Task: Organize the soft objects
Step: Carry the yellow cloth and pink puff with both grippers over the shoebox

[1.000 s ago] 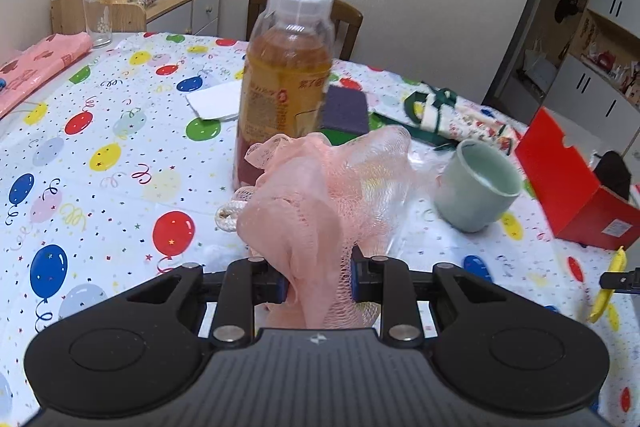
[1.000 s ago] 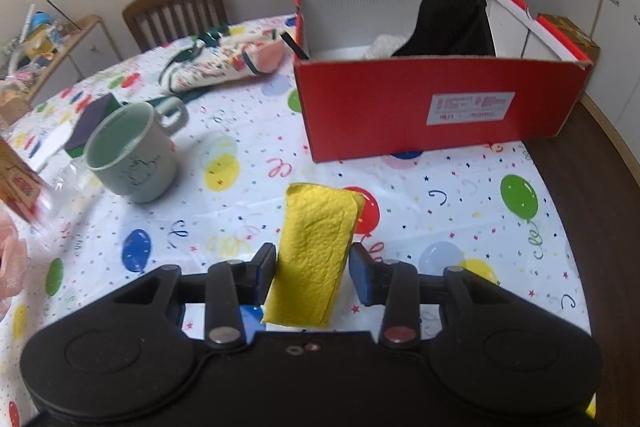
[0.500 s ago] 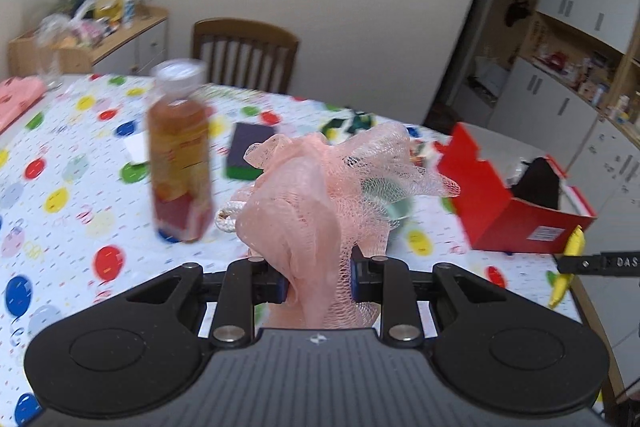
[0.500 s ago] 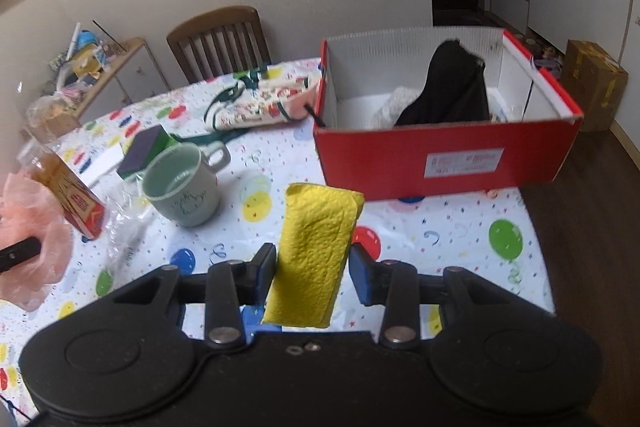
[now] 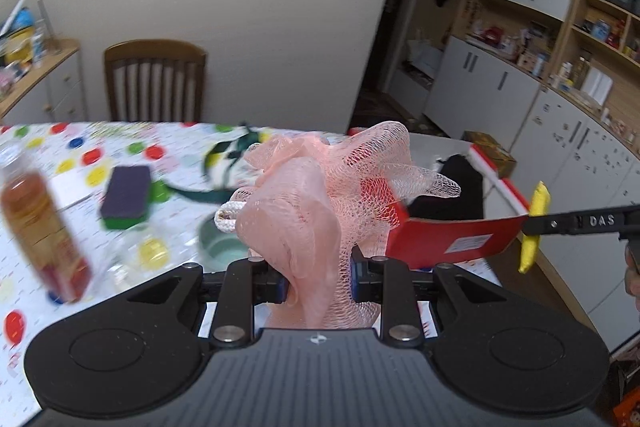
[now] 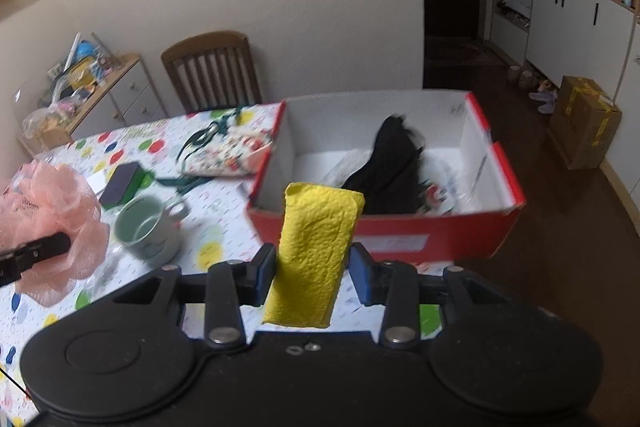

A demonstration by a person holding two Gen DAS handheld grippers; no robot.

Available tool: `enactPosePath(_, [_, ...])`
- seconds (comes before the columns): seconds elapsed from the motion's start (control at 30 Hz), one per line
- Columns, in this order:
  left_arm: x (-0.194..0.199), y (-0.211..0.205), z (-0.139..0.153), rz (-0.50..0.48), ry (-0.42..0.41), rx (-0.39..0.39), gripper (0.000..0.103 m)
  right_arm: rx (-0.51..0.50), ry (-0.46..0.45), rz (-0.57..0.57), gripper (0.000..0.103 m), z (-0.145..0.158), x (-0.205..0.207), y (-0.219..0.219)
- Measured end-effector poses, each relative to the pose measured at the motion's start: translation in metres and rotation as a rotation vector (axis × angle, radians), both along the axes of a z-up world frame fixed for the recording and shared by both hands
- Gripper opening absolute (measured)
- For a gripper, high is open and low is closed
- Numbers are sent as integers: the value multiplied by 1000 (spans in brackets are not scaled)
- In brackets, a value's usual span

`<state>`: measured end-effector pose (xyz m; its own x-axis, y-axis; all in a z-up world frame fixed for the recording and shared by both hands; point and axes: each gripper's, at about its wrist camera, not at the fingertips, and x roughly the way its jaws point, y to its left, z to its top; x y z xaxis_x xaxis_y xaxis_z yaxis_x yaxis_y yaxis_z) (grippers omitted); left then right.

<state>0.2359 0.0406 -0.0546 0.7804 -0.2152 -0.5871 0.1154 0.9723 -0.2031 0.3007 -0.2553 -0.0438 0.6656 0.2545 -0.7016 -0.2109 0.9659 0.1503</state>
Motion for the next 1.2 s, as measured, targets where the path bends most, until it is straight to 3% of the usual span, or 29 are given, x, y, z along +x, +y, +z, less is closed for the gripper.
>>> enactPosePath(0.57, [107, -115, 7, -109, 27, 47, 26, -30, -15, -34, 39, 5, 71, -87])
enactPosePath(0.8, [152, -150, -5, -132, 50, 80, 26, -78, 4, 11, 39, -8, 101, -95])
enactPosePath(1.2, [217, -190, -43, -135, 165, 169, 26, -150, 82, 107, 39, -44, 142, -85])
